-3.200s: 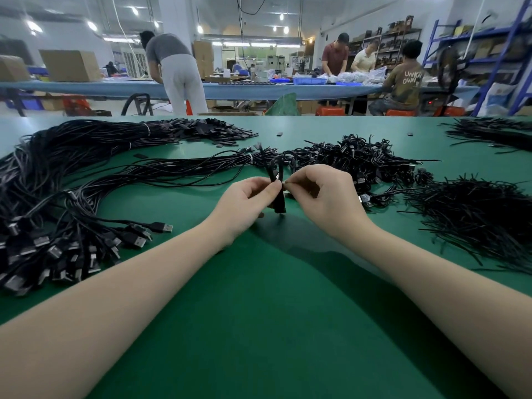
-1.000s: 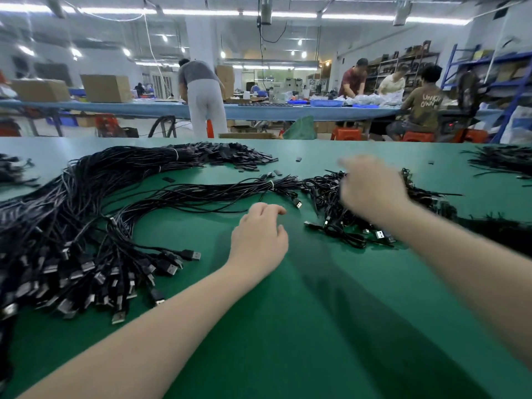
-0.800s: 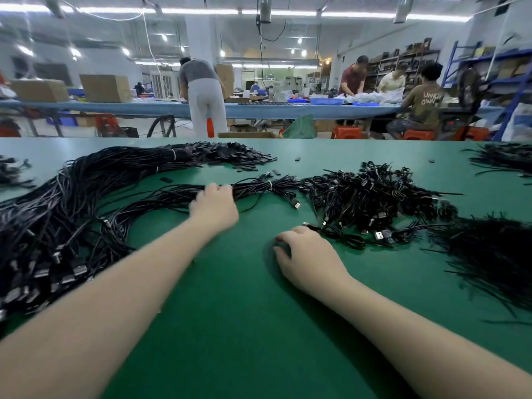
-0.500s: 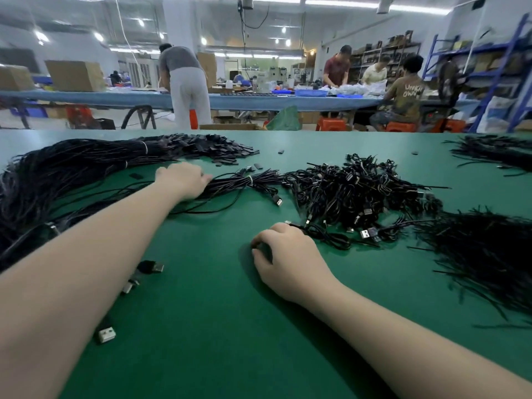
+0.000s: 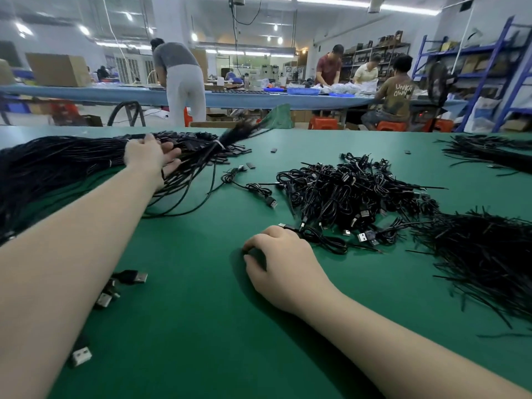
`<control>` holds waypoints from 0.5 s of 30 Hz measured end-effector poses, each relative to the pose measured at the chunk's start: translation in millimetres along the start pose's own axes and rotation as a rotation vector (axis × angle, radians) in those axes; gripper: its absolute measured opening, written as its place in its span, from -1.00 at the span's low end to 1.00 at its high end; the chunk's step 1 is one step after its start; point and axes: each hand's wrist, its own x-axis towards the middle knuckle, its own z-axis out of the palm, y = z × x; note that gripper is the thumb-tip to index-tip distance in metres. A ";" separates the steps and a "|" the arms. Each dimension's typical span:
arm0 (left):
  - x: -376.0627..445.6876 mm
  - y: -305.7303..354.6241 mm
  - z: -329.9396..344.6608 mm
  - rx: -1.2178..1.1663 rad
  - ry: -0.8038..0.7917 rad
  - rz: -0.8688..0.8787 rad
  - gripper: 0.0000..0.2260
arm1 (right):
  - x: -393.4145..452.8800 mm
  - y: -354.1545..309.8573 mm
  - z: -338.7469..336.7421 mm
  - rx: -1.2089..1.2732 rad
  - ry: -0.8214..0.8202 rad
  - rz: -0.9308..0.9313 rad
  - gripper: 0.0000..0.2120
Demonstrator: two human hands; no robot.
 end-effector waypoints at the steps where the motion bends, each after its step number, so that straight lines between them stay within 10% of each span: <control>1: 0.3 0.7 -3.4 0.022 -0.019 -0.014 -0.84 | 0.3 -0.1 0.1 -0.001 0.000 0.001 -0.76; 4: 3.1 0.7 -14.1 0.343 -0.236 -0.046 -0.83 | 0.5 0.0 0.7 -0.004 0.006 0.000 -0.76; 9: 14.9 24.0 -35.1 0.147 0.136 0.059 -0.75 | 1.5 0.4 0.7 -0.005 0.008 0.007 -0.76; 15: -30.2 19.3 -30.3 0.554 -0.182 0.318 -0.80 | 2.7 0.0 1.1 -0.027 0.004 0.003 -0.76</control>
